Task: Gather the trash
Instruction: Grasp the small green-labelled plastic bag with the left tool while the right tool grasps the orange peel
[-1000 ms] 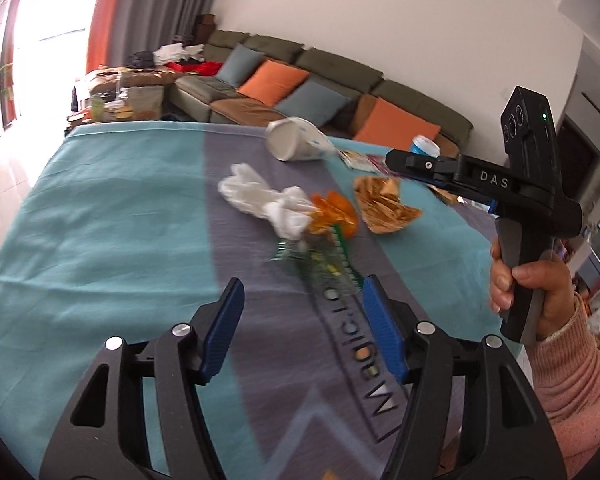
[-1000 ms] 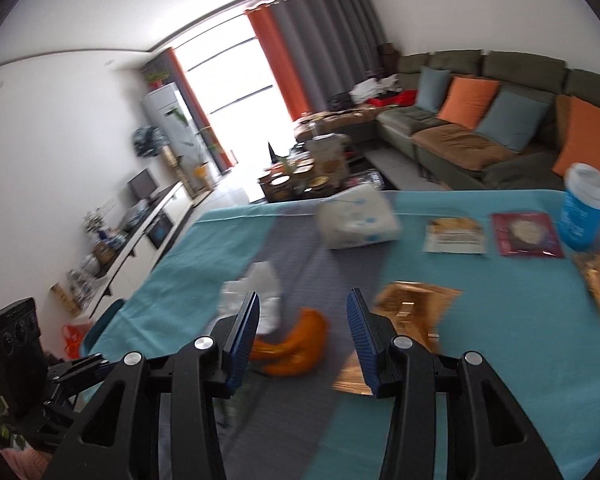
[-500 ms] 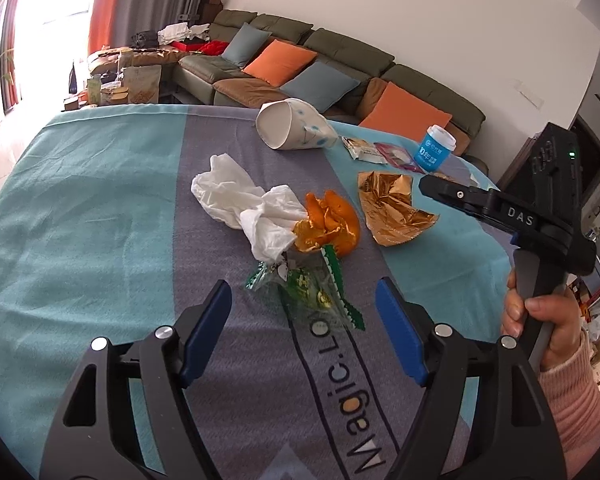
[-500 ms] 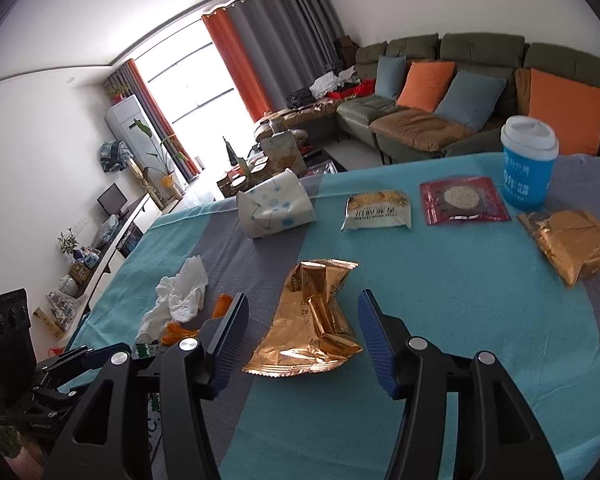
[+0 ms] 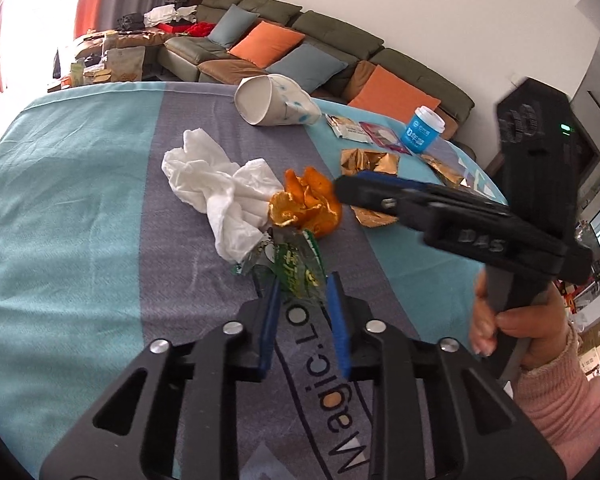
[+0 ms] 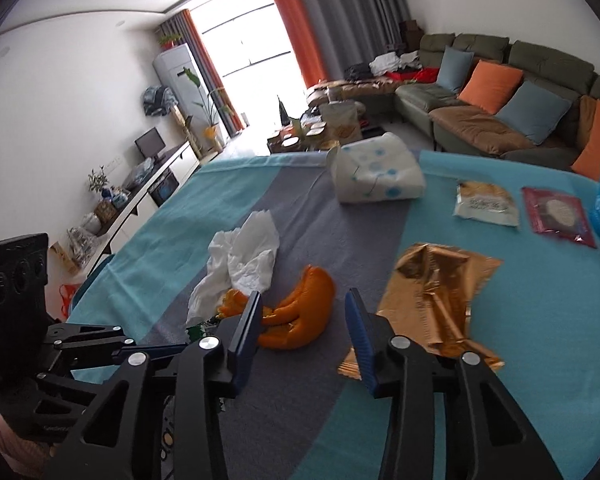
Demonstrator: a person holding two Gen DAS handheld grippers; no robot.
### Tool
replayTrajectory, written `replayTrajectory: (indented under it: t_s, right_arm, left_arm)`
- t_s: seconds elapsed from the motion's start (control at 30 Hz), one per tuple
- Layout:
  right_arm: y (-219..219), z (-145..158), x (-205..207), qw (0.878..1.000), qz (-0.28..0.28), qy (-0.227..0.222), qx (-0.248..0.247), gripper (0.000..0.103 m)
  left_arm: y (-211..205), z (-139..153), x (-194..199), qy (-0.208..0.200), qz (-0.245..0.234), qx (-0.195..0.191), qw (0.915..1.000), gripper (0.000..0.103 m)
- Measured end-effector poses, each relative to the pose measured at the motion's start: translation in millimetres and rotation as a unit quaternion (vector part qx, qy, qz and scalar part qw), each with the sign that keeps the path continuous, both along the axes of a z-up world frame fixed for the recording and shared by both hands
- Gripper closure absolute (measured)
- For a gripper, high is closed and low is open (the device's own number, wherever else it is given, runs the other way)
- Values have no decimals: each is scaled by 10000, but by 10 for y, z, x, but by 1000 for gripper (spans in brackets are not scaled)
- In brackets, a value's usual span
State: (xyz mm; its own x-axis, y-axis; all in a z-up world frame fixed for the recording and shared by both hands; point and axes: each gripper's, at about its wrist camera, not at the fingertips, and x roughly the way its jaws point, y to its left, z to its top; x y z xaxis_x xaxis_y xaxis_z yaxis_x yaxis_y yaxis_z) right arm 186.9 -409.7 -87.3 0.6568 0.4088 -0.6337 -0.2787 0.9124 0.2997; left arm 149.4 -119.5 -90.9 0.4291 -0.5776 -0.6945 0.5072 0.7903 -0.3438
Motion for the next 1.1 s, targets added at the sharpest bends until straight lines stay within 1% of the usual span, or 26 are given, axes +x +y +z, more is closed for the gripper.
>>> replayTrajectory:
  t_s: [0.1, 0.13, 0.17, 0.23, 0.27, 0.3, 0.33, 0.37, 0.4, 0.43, 0.53, 0.57, 0.6, 0.63, 0.67, 0.73, 0.8, 0.87, 0.97, 1.1]
  right_arm:
    - [36, -55, 62, 9999, 19, 134, -21, 65]
    - [31, -69, 75, 9999, 15, 164, -15, 66]
    - [18, -81, 85, 9998, -2, 200, 17, 66]
    - [-3, -98, 92, 9996, -15, 257, 90, 68]
    - [-16, -111, 93, 9995, -8, 301, 132, 69]
    - [-28, -127, 98, 9992, 25, 359, 200, 73]
    - [-40, -145, 107, 9987, 54, 420, 276, 80]
    - [-53, -160, 106, 9984, 71, 453, 317, 82]
    - [-63, -169, 101, 9983, 80, 471, 342, 82]
    - [-67, -169, 94, 9983, 80, 468, 349, 82]
    - [-88, -162, 66, 9980, 92, 447, 435, 84]
    - [-95, -161, 59, 9980, 87, 443, 441, 84]
    - [-105, -157, 47, 9979, 82, 437, 469, 85]
    - [-117, -153, 34, 9977, 86, 432, 515, 85]
    - [-132, -149, 34, 9975, 83, 431, 549, 85]
    - [-171, -143, -2, 9974, 59, 398, 593, 86]
    - [-182, -129, -22, 9972, 71, 381, 637, 86]
    - [-193, -123, -56, 9971, 80, 352, 673, 86]
    - [-201, -101, -101, 9969, 96, 309, 719, 86]
    - [-225, -49, -148, 9967, 93, 214, 775, 86]
  left_arm:
    - [23, 7, -7, -2, 15, -25, 10000, 80]
    - [32, 14, -16, -22, 34, -29, 10000, 76]
    - [38, 26, -27, -68, 50, -24, 10000, 72]
    - [57, 57, -56, -164, 71, -36, 9998, 53]
    - [63, 75, -67, -212, 72, -32, 9997, 49]
    - [63, 88, -68, -222, 81, -26, 9997, 43]
    - [61, 93, -67, -228, 83, -26, 9997, 42]
    - [52, 101, -67, -217, 62, -19, 9997, 41]
    - [39, 95, -63, -196, 29, -17, 9998, 39]
    - [17, 85, -52, -165, 5, 11, 9999, 34]
    - [-34, 29, -2, -59, 28, 102, 9999, 32]
    - [-48, 12, 23, -8, 33, 102, 9999, 33]
    - [-49, -1, 43, 32, 54, 104, 9999, 36]
    - [-51, -14, 66, 81, 83, 112, 9999, 45]
    - [-56, -39, 93, 169, 81, 106, 9998, 49]
    - [-61, -75, 121, 270, 63, 86, 9996, 67]
    - [-61, -93, 122, 314, 12, 27, 9995, 79]
    - [-51, -99, 114, 377, -97, -130, 9992, 92]
    - [-40, -87, 76, 323, -123, -186, 9992, 99]
    - [-6, -39, 6, 223, -155, -246, 9993, 100]
